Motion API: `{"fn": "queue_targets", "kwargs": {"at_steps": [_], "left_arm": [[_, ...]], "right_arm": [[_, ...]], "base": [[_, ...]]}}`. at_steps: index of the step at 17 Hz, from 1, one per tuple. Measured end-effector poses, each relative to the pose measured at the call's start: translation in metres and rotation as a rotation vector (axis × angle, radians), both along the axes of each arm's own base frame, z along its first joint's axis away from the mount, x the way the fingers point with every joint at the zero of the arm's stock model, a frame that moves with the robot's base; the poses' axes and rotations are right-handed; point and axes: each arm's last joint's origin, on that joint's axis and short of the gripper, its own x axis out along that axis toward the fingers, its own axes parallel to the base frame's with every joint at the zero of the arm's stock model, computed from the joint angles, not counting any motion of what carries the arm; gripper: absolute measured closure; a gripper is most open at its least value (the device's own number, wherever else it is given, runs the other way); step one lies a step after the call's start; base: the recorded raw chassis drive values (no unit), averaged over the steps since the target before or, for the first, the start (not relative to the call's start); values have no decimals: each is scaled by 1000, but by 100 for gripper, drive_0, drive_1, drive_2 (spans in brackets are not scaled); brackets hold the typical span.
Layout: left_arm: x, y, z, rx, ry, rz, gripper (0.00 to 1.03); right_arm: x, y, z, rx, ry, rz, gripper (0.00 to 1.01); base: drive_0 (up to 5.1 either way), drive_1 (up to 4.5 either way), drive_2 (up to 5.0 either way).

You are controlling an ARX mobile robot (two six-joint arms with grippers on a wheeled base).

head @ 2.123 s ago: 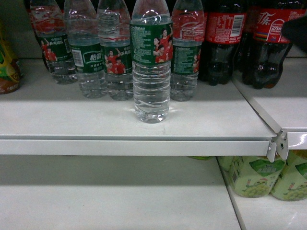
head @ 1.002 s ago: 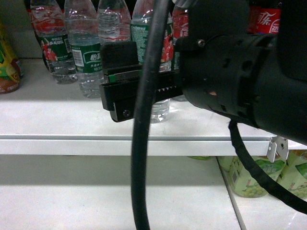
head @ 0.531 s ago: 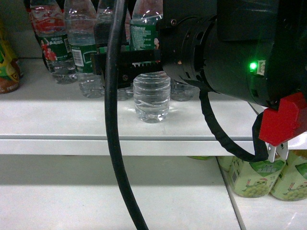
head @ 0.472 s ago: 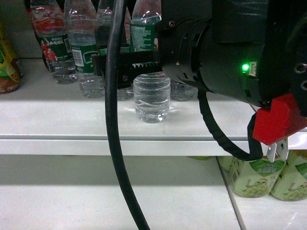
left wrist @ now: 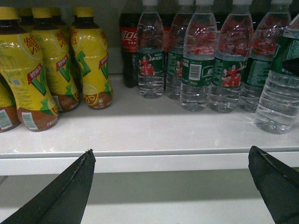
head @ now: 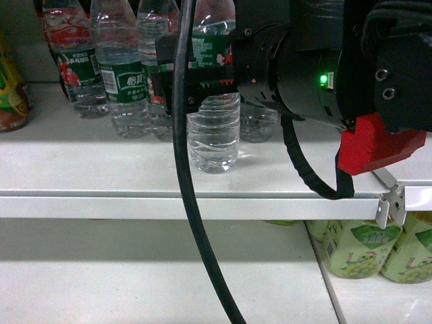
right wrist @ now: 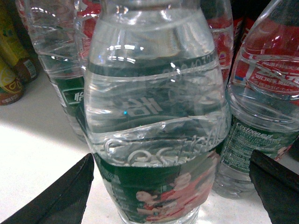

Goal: Move water from second to third shelf

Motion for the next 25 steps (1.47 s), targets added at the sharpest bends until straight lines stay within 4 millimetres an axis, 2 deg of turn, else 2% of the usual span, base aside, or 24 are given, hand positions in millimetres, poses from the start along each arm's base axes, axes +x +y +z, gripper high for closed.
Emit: {"fn": "queue_targets", "kwargs": {"at_steps": [12,13,15,18,23,25], "left_arm": [[0,0,0,0,0,0,5],[0,0,0,0,0,0,5],[0,0,0,0,1,0,5],[0,0,0,0,0,0,5],[0,0,0,0,0,0,5],[0,0,0,0,0,0,5]], "right_arm": [[21,16,1,7,6,-18,3],[21,17,0,6,12,-22,10],[20,17,-1,5,15,-24,32],[18,17,1,5,12,-19,55],[-10,-1,1,16,10,20,58],[-25,-18,3,12,28,24,58]], "base": [[0,0,0],[0,0,0],[0,0,0],[0,0,0],[0,0,0],[0,0,0]]}}
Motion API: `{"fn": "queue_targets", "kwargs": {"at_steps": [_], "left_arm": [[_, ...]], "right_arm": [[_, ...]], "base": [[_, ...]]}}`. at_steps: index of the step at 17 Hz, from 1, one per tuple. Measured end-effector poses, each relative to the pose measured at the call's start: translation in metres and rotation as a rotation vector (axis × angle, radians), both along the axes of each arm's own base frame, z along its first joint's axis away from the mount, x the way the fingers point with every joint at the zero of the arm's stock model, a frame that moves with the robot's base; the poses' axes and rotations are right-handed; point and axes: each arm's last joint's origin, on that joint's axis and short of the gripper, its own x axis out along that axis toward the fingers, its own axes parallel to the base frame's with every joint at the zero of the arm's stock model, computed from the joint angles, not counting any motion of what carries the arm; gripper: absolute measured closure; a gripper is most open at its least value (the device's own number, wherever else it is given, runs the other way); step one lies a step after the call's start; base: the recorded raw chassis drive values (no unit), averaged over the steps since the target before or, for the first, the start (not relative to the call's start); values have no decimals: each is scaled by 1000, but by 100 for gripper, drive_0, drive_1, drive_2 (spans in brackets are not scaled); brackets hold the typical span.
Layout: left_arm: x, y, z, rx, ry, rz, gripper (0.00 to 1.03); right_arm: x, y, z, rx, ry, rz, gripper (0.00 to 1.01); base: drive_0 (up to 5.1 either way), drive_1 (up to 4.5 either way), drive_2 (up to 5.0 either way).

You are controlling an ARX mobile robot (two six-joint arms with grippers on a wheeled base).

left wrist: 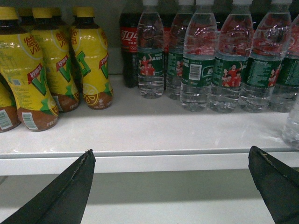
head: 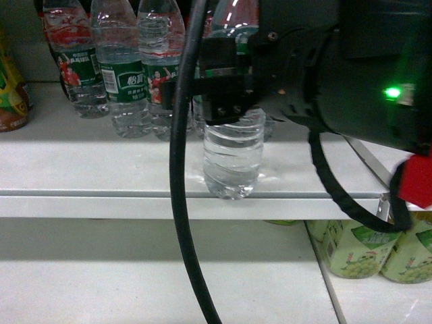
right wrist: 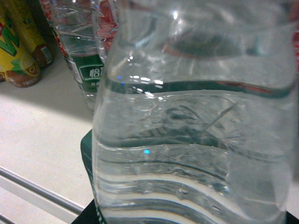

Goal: Move water from second to third shelf

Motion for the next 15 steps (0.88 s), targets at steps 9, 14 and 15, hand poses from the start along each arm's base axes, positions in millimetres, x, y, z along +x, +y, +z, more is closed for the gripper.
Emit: {"fn": "queue_targets", "kwargs": {"at_steps": [9,14,15], "left_arm": [[0,0,0,0,0,0,5],[0,0,0,0,0,0,5],[0,0,0,0,0,0,5]], "right_arm": [[-68,-108,13,5,-1,-188,59],[-117,-163,31,90,-37,-274,59],[-125,-173,36,104,-62,-303,59]], "base": [[0,0,0],[0,0,0],[0,0,0]]}}
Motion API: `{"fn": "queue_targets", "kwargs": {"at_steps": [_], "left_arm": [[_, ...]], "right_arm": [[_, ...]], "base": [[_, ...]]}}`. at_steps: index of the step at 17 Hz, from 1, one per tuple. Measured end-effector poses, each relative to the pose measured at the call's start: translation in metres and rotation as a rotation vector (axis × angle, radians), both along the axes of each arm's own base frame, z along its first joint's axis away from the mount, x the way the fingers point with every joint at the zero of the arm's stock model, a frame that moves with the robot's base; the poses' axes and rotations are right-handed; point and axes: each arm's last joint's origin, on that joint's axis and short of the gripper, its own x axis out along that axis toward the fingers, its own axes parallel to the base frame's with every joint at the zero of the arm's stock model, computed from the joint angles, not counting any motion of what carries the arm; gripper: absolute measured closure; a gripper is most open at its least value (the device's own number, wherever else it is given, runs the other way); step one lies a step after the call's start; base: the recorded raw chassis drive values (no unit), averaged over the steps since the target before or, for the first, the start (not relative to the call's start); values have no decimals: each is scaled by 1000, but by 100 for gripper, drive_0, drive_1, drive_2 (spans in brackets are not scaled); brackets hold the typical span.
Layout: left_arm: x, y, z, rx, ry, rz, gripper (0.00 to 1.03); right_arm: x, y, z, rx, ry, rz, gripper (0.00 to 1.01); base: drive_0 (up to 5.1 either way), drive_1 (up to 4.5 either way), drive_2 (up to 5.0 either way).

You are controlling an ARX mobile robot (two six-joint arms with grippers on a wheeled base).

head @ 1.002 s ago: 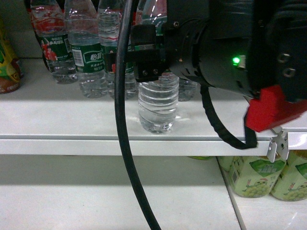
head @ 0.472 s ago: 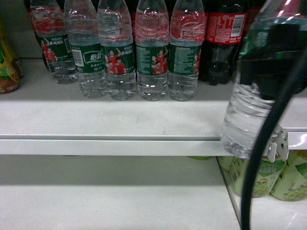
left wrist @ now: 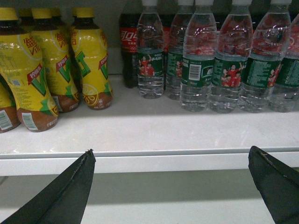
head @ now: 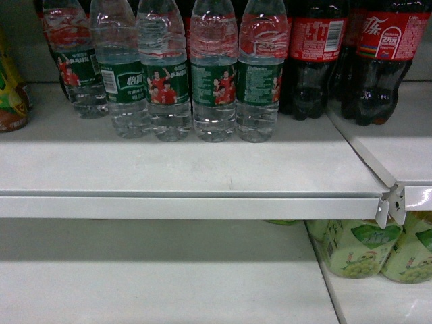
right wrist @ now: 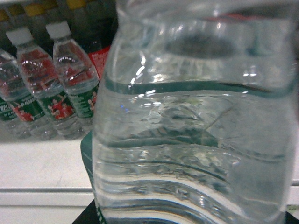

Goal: Move water from second to third shelf

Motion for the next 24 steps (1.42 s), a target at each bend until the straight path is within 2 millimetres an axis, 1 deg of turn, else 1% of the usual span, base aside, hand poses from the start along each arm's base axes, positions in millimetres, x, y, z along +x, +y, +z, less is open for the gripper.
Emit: {"fn": "queue_targets", "kwargs": {"at_steps": [2,3,6,9,12,18,24], "left_arm": [[0,0,0,0,0,0,5],[0,0,0,0,0,0,5],[0,0,0,0,0,0,5],[0,0,0,0,0,0,5],[0,0,0,0,0,0,5],[0,0,0,0,0,0,5],[0,0,0,0,0,0,5]], "right_arm": [[-16,-12,9,32,-25,-7,59],[-23,-13,12,40,-34,8,59],[-42,-12,16,62,-50,55,59],[-54,-1,14,77,-53,129,59],[-57,4,13,91,-41,164,59],[-57,1,11,97,-23,125,59],[-57,1,11,98,-23,126,59]], "base": [[0,0,0],[0,0,0],[0,0,0],[0,0,0],[0,0,0],[0,0,0],[0,0,0]]}}
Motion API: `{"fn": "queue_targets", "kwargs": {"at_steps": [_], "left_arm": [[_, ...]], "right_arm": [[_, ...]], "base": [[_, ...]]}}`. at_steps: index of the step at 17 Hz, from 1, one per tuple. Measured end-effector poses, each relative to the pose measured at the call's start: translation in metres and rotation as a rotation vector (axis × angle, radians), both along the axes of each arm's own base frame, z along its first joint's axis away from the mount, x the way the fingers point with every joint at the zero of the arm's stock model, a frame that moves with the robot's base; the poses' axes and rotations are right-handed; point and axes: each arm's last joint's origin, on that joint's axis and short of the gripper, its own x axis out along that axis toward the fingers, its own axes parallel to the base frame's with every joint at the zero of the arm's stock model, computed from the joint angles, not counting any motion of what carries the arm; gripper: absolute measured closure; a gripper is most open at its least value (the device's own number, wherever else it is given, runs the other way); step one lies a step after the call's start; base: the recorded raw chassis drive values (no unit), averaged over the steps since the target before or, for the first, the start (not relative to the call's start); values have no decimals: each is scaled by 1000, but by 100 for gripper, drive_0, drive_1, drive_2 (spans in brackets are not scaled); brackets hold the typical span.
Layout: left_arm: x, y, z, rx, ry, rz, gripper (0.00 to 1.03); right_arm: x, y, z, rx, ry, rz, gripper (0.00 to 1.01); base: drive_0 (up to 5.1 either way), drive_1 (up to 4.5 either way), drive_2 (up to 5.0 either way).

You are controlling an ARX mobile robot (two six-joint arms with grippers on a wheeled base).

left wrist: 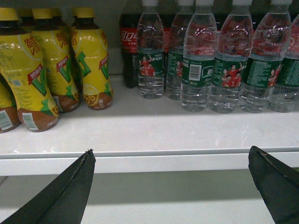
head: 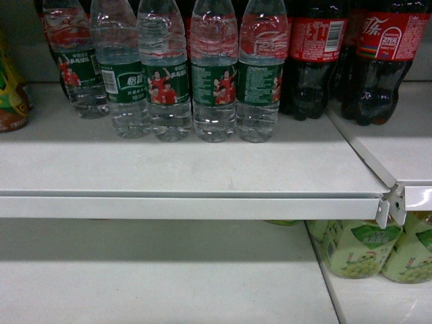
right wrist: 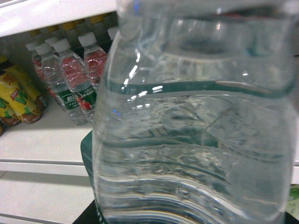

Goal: Move water from second to third shelf

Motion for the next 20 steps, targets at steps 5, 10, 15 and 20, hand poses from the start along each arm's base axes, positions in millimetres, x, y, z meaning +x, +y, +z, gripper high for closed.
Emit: {"fn": "queue_targets", "kwargs": {"at_steps": [5,10,15,20], "left_arm": [[0,0,0,0,0,0,5],[0,0,0,0,0,0,5],[0,0,0,-1,2,1,5],[0,0,0,0,1,0,5]], "right_arm": [[0,0,0,0,0,0,59],[0,0,0,0,0,0,59],[0,0,-1,2,6,0,59],[0,0,0,8,3,0,59]], "base": [[0,0,0],[0,0,0],[0,0,0],[0,0,0]]}}
